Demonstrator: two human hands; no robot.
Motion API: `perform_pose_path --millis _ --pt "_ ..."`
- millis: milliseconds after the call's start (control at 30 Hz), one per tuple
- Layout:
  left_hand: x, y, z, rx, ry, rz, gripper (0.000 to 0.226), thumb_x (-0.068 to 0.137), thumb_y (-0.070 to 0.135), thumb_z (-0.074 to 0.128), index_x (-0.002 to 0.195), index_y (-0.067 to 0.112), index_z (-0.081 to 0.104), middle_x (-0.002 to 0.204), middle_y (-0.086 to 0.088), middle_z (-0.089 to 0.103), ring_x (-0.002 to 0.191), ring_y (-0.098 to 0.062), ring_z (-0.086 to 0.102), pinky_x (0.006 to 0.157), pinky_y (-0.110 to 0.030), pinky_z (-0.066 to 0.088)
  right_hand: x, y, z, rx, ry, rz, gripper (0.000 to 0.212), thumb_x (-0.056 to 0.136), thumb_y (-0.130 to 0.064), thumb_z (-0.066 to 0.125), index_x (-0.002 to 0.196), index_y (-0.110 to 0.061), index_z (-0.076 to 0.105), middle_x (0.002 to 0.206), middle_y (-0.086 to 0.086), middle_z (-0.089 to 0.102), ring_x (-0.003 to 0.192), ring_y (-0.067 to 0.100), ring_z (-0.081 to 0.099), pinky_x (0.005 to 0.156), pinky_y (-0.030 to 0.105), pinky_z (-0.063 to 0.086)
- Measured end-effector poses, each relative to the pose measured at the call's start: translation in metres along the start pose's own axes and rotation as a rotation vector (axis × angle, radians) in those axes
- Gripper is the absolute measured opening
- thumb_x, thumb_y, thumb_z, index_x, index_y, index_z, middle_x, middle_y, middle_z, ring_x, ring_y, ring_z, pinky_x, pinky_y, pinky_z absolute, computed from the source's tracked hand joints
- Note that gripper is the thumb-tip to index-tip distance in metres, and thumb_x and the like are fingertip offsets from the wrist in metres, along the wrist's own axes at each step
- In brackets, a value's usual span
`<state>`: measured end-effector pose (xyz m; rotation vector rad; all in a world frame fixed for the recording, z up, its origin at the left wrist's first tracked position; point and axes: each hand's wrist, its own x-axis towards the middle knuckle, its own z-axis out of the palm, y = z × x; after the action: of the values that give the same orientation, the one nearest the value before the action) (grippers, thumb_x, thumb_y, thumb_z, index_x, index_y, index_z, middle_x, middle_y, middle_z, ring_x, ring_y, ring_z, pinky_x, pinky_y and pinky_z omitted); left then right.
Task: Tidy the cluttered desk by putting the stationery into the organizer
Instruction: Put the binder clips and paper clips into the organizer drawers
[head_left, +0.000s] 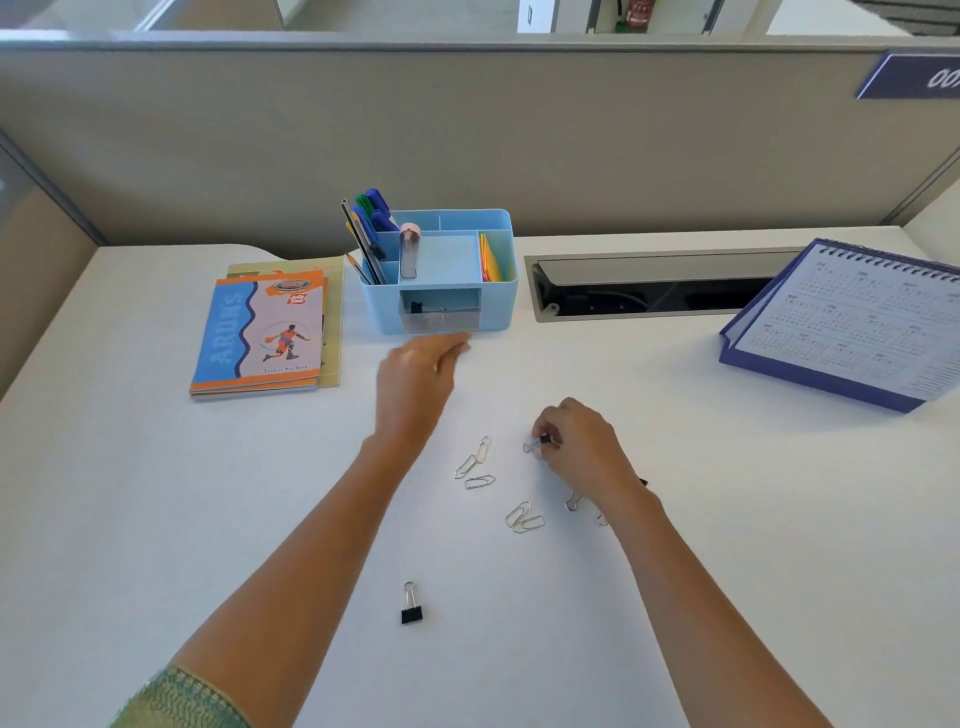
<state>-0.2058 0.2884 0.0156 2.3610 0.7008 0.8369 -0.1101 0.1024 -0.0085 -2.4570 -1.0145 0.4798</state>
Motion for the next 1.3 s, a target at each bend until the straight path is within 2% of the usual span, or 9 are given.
perform_pose_path --millis 200,467,533,633,767,867,1100,1200,1300 --pt "-0.030 0.013 0.032 -0.227 -0.345 -0.237 0.018 0.084 0.017 0.071 0.101 0.019 0.076 0.097 0.004 0.076 0.084 -0.009 0.070 0.086 -0.025 0.053 0.025 -0.020 0.006 0.423 0.070 0.179 0.011 0.077 -0.003 0.068 0.077 -0.014 0.067 0.079 0.006 0.069 0.074 0.023 0.065 0.073 0.034 0.055" --pt "-0.008 0.016 0.029 -0.251 -0.374 -0.327 0.017 0.088 0.004 0.064 0.092 0.015 0.076 0.080 0.001 0.073 0.070 -0.002 0.069 0.079 -0.023 0.057 0.029 -0.021 0.001 1.064 0.052 0.247 0.014 0.078 0.005 0.072 0.082 -0.007 0.069 0.079 0.009 0.072 0.074 0.020 0.069 0.068 0.027 0.058" --pt "-0.001 0.020 0.024 -0.251 -0.300 -0.302 0.018 0.088 0.002 0.063 0.092 0.014 0.076 0.080 0.000 0.073 0.069 -0.002 0.067 0.076 -0.019 0.056 0.029 -0.013 -0.004 0.933 0.127 0.274 0.014 0.079 0.004 0.071 0.084 -0.009 0.070 0.081 0.008 0.070 0.078 0.022 0.068 0.071 0.030 0.058" --pt "0.016 0.018 0.009 -0.224 -0.076 -0.230 0.018 0.088 0.004 0.062 0.094 0.014 0.076 0.086 -0.001 0.074 0.078 -0.014 0.068 0.078 -0.027 0.056 0.022 0.006 -0.024 0.459 0.174 0.286 0.012 0.080 -0.001 0.069 0.081 -0.013 0.073 0.082 0.003 0.071 0.081 0.022 0.068 0.077 0.031 0.056" --pt "0.045 0.004 -0.013 -0.160 0.139 -0.178 0.017 0.092 0.010 0.059 0.100 0.013 0.074 0.098 -0.003 0.073 0.086 -0.013 0.064 0.081 -0.030 0.055 -0.004 0.021 -0.047 0.106 -0.097 0.197 0.017 0.077 -0.007 0.067 0.075 -0.024 0.069 0.077 -0.013 0.062 0.075 0.015 0.064 0.061 0.018 0.047" --pt "0.060 -0.006 -0.019 -0.099 0.167 -0.200 0.020 0.095 0.011 0.056 0.104 0.012 0.073 0.103 -0.004 0.073 0.087 -0.010 0.063 0.078 -0.020 0.051 -0.021 0.023 -0.037 -0.074 -0.257 0.166 0.023 0.074 -0.017 0.074 0.094 -0.022 0.065 0.088 -0.010 0.051 0.086 0.014 0.052 0.065 0.022 0.039" --pt "0.075 -0.009 -0.013 0.082 0.011 -0.212 0.023 0.097 0.013 0.052 0.110 0.014 0.072 0.110 -0.005 0.072 0.096 -0.020 0.064 0.081 -0.033 0.055 -0.023 0.019 -0.017 0.042 -0.192 0.190 0.018 0.080 -0.004 0.063 0.093 -0.017 0.064 0.094 -0.002 0.060 0.088 0.018 0.060 0.070 0.030 0.053" --pt "0.076 -0.011 -0.010 0.195 -0.051 -0.213 0.023 0.098 0.017 0.052 0.111 0.019 0.072 0.108 -0.005 0.072 0.094 -0.023 0.064 0.077 -0.037 0.057 -0.017 0.016 -0.014 0.048 -0.172 0.169 0.016 0.080 -0.006 0.065 0.091 -0.017 0.066 0.089 -0.004 0.063 0.087 0.016 0.060 0.077 0.028 0.050" --pt "0.073 -0.013 -0.007 0.289 -0.106 -0.239 0.024 0.098 0.022 0.052 0.114 0.022 0.070 0.110 -0.006 0.071 0.093 -0.025 0.064 0.074 -0.039 0.057 -0.010 0.012 -0.011 0.013 -0.116 0.127 0.016 0.081 -0.006 0.062 0.091 -0.017 0.068 0.086 -0.006 0.060 0.088 0.014 0.059 0.073 0.024 0.043"
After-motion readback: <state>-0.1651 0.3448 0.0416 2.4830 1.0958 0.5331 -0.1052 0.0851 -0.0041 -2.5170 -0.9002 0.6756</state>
